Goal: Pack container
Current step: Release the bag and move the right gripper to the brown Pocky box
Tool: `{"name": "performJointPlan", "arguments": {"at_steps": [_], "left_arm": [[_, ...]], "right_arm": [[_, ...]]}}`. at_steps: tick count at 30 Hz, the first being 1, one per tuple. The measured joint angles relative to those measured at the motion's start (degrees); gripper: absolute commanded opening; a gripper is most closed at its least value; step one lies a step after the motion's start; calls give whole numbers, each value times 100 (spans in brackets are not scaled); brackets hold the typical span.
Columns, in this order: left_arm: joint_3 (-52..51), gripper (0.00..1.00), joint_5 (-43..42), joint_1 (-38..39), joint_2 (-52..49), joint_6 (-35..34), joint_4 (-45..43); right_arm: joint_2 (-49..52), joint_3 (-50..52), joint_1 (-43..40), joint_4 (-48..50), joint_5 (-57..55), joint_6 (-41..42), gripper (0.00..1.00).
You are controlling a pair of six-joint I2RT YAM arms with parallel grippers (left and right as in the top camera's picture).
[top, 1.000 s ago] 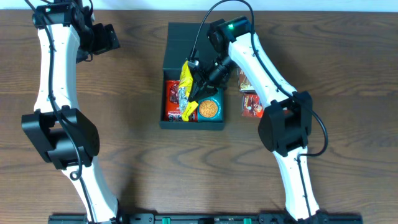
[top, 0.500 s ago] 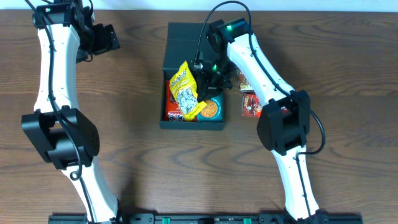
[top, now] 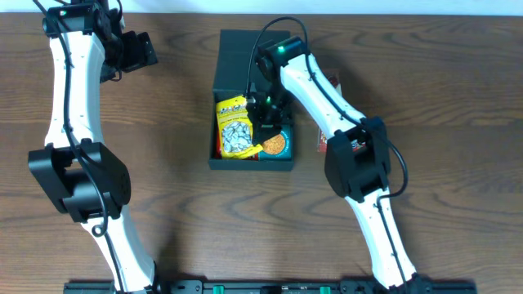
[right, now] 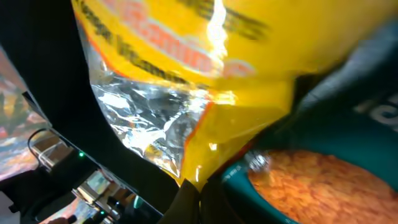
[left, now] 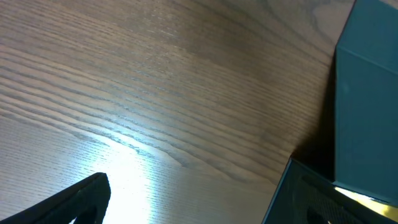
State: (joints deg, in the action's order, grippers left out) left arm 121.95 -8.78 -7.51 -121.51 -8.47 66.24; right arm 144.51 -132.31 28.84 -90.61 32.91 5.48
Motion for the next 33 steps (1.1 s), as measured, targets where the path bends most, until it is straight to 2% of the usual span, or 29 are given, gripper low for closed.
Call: {"name": "performJointPlan", "arguments": {"at_steps": [3,4,6,8,9,15,22,25,26,28,30,33], "left_arm": [[0,95,0,0,0,0,0],[0,95,0,0,0,4,0],[0,96,0,0,0,63,0],[0,95,0,0,0,101,0],[0,95,0,0,0,105,0],[0,95,0,0,0,107,2],[0,95,0,0,0,109,2],[0,95,0,0,0,109,4],[0,95,0,0,0,109,9],[0,95,-2,0,0,109,26],[0,95,0,0,0,109,31],[0,95,0,0,0,109,35]], "right_arm": [[0,0,105,103,7,0,4],[0,0,140,116,4,2,14],[0,0,164,107,9,4,40],[0,0,168,76,13,26,48],[0,0,160,15,4,-2,50],[4,-315,-55,-625,2,-70,46],[7,-1722,-463,-627,-55,-350,51],[-15,-2330,-616,-544,-535,-409,55],[-31,-2452,-678,-520,-754,-398,60],[-92,-2564,-846,-396,-1373,-295,82],[-111,-2570,-1062,-245,-1934,-205,99],[-111,-2455,-1425,131,-2693,-157,99]]}}
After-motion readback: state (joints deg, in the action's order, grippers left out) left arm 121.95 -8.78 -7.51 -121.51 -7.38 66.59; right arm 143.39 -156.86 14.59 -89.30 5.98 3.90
